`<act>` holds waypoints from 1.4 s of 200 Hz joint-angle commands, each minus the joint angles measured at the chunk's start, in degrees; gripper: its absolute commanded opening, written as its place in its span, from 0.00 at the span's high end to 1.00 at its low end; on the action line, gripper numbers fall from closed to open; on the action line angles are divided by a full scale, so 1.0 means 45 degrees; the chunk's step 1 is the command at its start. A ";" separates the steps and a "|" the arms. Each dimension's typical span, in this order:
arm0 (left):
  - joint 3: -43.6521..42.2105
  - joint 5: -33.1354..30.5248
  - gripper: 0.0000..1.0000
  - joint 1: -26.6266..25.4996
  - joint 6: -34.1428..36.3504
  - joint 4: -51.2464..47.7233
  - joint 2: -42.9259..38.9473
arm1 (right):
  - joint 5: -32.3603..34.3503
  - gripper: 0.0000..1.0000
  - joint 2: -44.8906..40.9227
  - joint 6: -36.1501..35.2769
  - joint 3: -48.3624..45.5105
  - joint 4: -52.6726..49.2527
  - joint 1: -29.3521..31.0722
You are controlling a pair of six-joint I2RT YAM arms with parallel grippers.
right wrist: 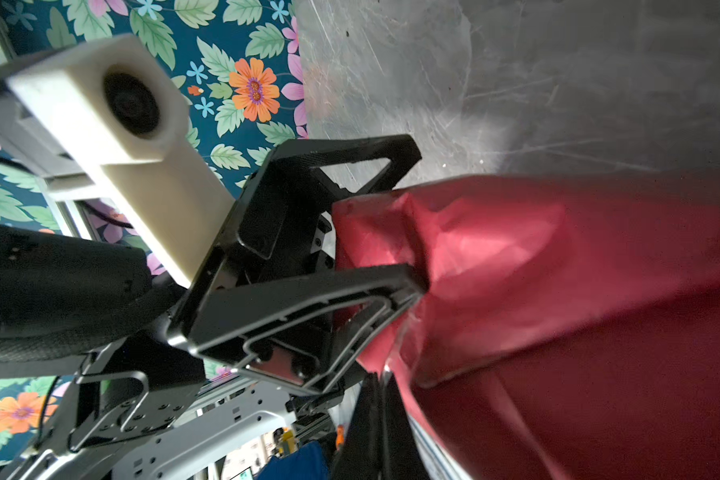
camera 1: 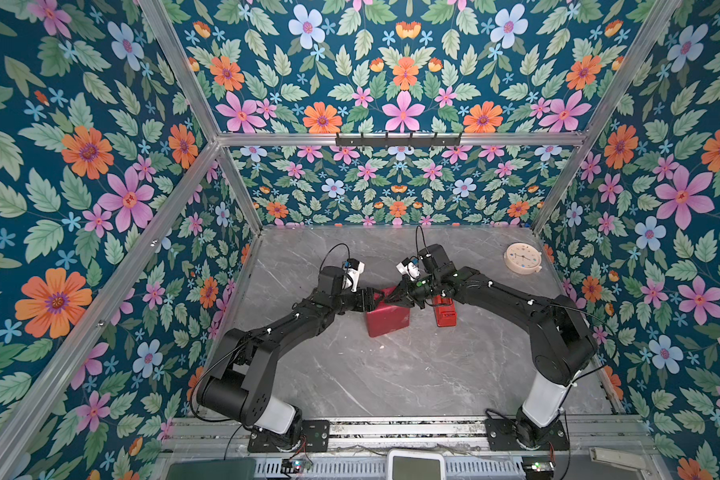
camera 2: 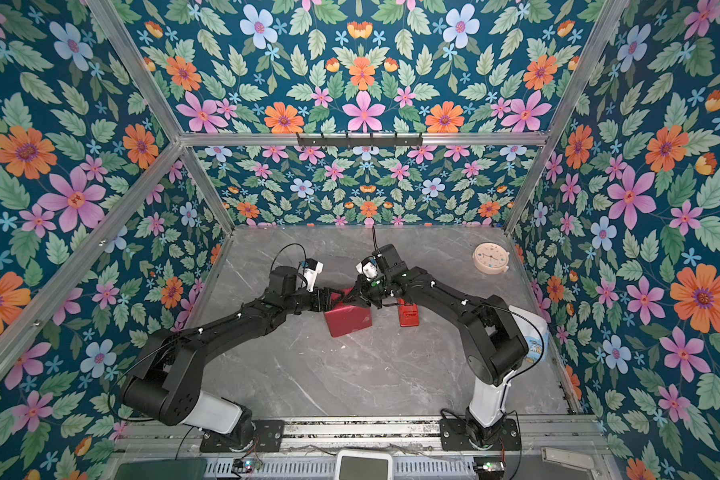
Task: Wrap the gift box in paper
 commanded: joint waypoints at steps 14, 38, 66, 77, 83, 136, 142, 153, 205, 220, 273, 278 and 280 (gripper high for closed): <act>-0.0127 -0.0895 0.25 0.0005 0.0257 -0.1843 0.0125 | -0.0739 1.00 0.0095 0.1373 0.0077 -0.0008 -0.0205; -0.0137 -0.0876 0.25 0.0007 0.0228 -0.1821 0.0099 | -0.0745 1.00 0.0140 0.1599 0.0173 -0.0327 -0.0358; -0.0131 -0.0856 0.25 -0.0004 0.0218 -0.1796 0.0080 | -0.0847 1.00 0.0243 0.1586 0.0360 -0.0605 -0.0437; -0.0135 -0.0837 0.25 0.0004 0.0212 -0.1785 0.0099 | -0.0901 1.00 0.0260 0.1532 0.0464 -0.0692 -0.0441; -0.0134 -0.0819 0.25 0.0003 0.0205 -0.1758 0.0099 | -0.0911 1.00 0.0284 0.1500 0.0485 -0.0694 -0.0441; -0.0137 -0.0822 0.25 -0.0011 0.0201 -0.1750 0.0119 | -0.0857 1.00 0.0592 0.0826 0.0883 -0.0999 -0.0427; -0.0132 -0.0822 0.25 0.0007 0.0207 -0.1746 0.0119 | -0.0848 1.00 0.0650 0.0773 0.0936 -0.1044 -0.0432; -0.0127 -0.0815 0.25 0.0003 0.0200 -0.1745 0.0136 | -0.0838 1.00 0.0766 0.0685 0.1024 -0.1099 -0.0421; -0.0127 -0.0781 0.25 0.0008 0.0174 -0.1726 0.0141 | -0.0479 1.00 0.1037 0.0323 0.0847 -0.1134 -0.0478; -0.0131 -0.0779 0.25 0.0007 0.0187 -0.1726 0.0100 | -0.0384 1.00 0.1069 0.0243 0.0667 -0.1201 -0.0499; -0.0198 -0.0548 0.23 -0.0010 -0.0189 -0.1131 -0.0226 | -0.0208 1.00 0.1049 0.0115 -0.0239 -0.1130 -0.0494; -0.0229 -0.0504 0.23 0.0001 -0.0281 -0.0963 -0.0265 | -0.0208 1.00 0.1062 0.0108 -0.0285 -0.1110 -0.0518; -0.0235 -0.0475 0.23 -0.0008 -0.0325 -0.0886 -0.0285 | -0.0208 1.00 0.1068 0.0106 -0.0289 -0.1121 -0.0512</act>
